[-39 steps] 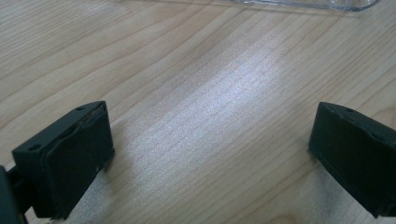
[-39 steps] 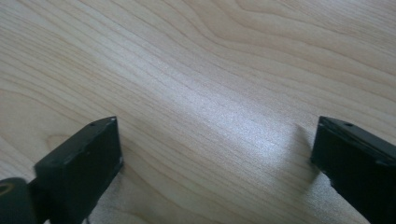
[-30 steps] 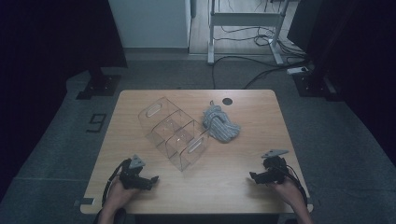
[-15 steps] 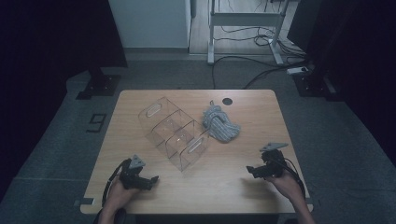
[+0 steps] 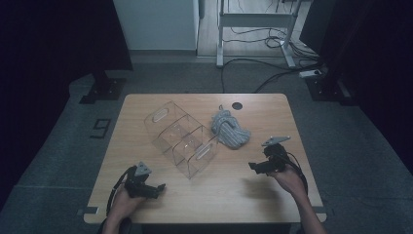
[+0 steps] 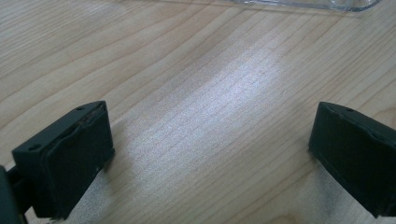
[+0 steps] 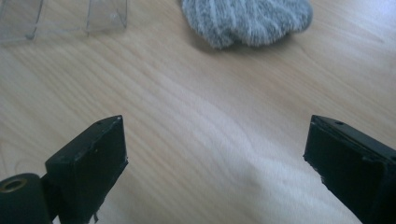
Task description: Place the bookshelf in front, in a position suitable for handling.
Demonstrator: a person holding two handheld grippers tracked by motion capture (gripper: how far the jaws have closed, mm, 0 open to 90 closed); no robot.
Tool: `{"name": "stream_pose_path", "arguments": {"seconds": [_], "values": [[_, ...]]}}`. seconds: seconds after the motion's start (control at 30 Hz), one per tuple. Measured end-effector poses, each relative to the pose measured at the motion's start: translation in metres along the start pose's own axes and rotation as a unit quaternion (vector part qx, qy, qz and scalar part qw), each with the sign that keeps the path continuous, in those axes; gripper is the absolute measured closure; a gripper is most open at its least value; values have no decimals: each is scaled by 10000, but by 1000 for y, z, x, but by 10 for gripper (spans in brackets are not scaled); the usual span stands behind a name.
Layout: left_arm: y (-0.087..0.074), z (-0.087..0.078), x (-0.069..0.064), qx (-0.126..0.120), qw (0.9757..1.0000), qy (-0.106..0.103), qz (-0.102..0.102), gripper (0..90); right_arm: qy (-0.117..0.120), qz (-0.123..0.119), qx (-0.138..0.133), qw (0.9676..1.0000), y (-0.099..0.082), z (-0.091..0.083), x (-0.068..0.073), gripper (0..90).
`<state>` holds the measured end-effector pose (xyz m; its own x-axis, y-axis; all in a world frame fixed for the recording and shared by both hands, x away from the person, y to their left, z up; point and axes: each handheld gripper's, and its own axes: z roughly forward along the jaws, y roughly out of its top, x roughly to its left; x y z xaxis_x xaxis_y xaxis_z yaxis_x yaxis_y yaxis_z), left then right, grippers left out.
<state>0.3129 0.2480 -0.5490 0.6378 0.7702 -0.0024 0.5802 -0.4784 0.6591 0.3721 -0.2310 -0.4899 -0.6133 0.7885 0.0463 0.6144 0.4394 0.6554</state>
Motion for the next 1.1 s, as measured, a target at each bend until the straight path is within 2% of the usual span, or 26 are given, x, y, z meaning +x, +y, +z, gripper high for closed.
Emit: {"name": "stream_pose_path", "arguments": {"seconds": [0.3, 0.57, 0.73, 0.87, 1.1], "values": [[0, 0, 0, -1, 10000, 0, -1, 0, 56, -32, 35, 10000, 19, 16, -2, 0], [0, 0, 0, -1, 10000, -1, -1, 0, 129, 229, -93, 9996, 38, 26, -8, 0], [0, 0, 0, -4, 10000, 2, -2, 0, 68, 61, -116, 9999, 49, 32, -10, 0], [0, 0, 0, -4, 10000, 2, -1, 0, 104, -100, -118, 9998, 56, 40, -11, 0], [0, 0, 0, -4, 10000, 2, -1, 0, 256, -40, -180, 9995, 69, 55, -11, 0]]}}
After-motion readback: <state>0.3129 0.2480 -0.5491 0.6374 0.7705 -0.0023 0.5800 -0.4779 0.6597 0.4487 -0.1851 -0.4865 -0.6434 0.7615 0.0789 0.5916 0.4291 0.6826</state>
